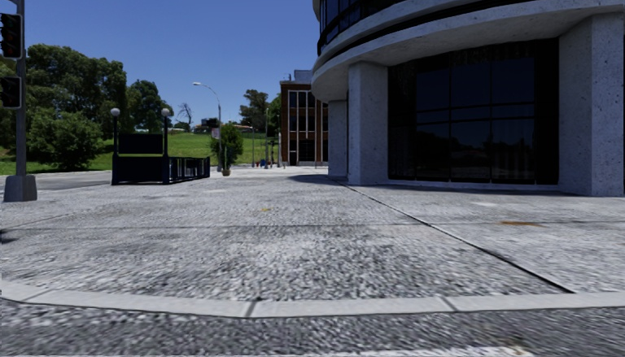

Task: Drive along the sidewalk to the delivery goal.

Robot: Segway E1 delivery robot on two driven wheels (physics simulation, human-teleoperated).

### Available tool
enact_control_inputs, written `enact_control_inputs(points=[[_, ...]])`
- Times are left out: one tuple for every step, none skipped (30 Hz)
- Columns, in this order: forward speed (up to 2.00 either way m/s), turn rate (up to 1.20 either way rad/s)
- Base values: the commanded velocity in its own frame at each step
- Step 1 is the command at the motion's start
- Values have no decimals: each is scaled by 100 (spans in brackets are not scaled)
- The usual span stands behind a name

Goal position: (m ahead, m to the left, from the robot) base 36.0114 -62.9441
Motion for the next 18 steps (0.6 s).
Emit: enact_control_inputs(points=[[200,-24],[200,-24],[200,-24],[200,-26],[193,-35],[183,-40],[178,-41],[169,-41],[162,-42],[162,-42],[158,-42],[158,-42],[157,-42],[157,-42],[157,-42],[157,-42],[157,-42],[157,-42]])
